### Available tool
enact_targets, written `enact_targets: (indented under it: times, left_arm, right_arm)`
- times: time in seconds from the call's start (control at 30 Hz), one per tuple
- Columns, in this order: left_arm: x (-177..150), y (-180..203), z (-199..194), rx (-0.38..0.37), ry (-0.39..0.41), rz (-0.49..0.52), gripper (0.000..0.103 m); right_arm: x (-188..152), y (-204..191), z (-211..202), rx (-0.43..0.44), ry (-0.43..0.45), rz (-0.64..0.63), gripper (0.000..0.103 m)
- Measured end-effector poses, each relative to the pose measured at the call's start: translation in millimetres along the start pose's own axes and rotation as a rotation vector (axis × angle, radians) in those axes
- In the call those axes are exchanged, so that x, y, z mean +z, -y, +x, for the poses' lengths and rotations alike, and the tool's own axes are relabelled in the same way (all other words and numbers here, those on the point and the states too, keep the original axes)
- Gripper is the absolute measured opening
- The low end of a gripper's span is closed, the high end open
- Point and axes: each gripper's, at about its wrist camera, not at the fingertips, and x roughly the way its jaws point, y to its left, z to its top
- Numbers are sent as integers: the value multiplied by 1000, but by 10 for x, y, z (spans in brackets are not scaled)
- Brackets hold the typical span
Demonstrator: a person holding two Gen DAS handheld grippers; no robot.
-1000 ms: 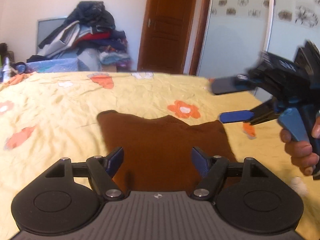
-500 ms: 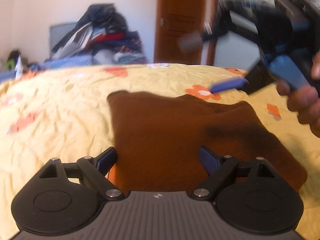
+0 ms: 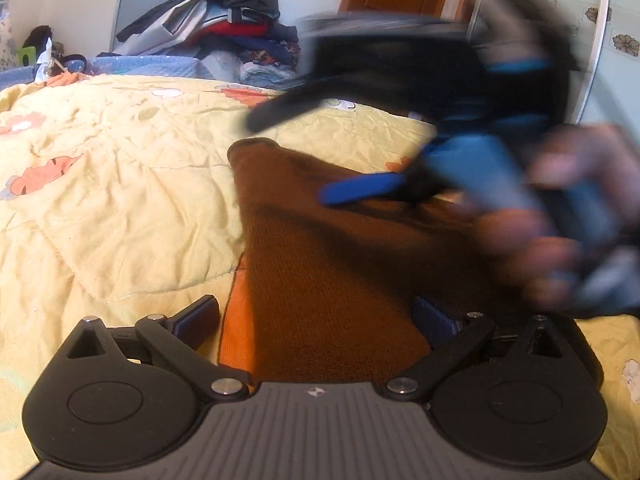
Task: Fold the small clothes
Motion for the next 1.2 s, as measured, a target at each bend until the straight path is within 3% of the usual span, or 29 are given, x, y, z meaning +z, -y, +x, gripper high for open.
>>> enact_targets:
  times: [0.07,0.13,0.27,0.37,0.43,0.53,0.57,0.6,0.63,0.67,0.77,0.83,0.9,0.93,1.0,1.07,1.13,1.2]
  left_arm:
    - [-18,-101,-99,-28,-19,-50,103]
    - [-39,-240,-229,-112,-49,-122,103]
    - [-42,-512,-352,-288,-149,-293,103]
    - [-68,-691,-291,-431,-232,-474,102]
    - [-80,-725,-210,-504,-272,-546,102]
    - [-7,-632,-143,-467,-318,-510,94]
    - [25,-582,-148,-427,-333,-471,72]
    - [79,-504,-156,-349,-358,-395,34]
    - [99,-434,-176,-284,-372,-326,27]
    - [116,-410,-211,-265,-376,-300,26]
    - [146,-306,-411,-183,-360,-189,20]
    - [107,-199,-514,-134,-344,-79,20]
    - [36,-140,-514,-110,-338,-30,20]
    - [29,-137,-497,-105,-329,-27,20]
    - [52,-123,-478,-99,-328,-32,20]
    - [50,-119,-471,-94,-324,-19,21]
    - [34,-128,-480,-93,-318,-8,22]
    - [27,-129,-444,-93,-315,-11,22]
  right_arm:
    - [-136,42,-438,35,47,26,97]
    - [-354,142,-980,83,131,49,103]
    - [-912,554,-1828,50,231,164,103]
    - [-1324,877,-2066,9,226,279,102]
    - [-1518,1021,-1970,52,169,363,96]
    - [-1624,1005,-1730,146,108,381,83]
    - [-1615,955,-1652,166,85,369,73]
    - [-1596,916,-1572,167,57,357,64]
    - [-1579,862,-1486,139,28,332,38]
    - [-1557,812,-1416,98,1,292,26]
    - [-1540,605,-1418,45,-20,173,23]
    - [-1563,448,-1520,49,-13,101,23]
    - [-1619,410,-1541,23,-30,69,23]
    - [-1658,446,-1505,-3,-47,67,16]
    - [-1727,549,-1504,25,-16,108,25]
    - [-1655,586,-1562,41,1,168,52]
    - [-1544,524,-1748,-24,103,139,71]
    - [-1369,435,-1893,-91,205,97,74]
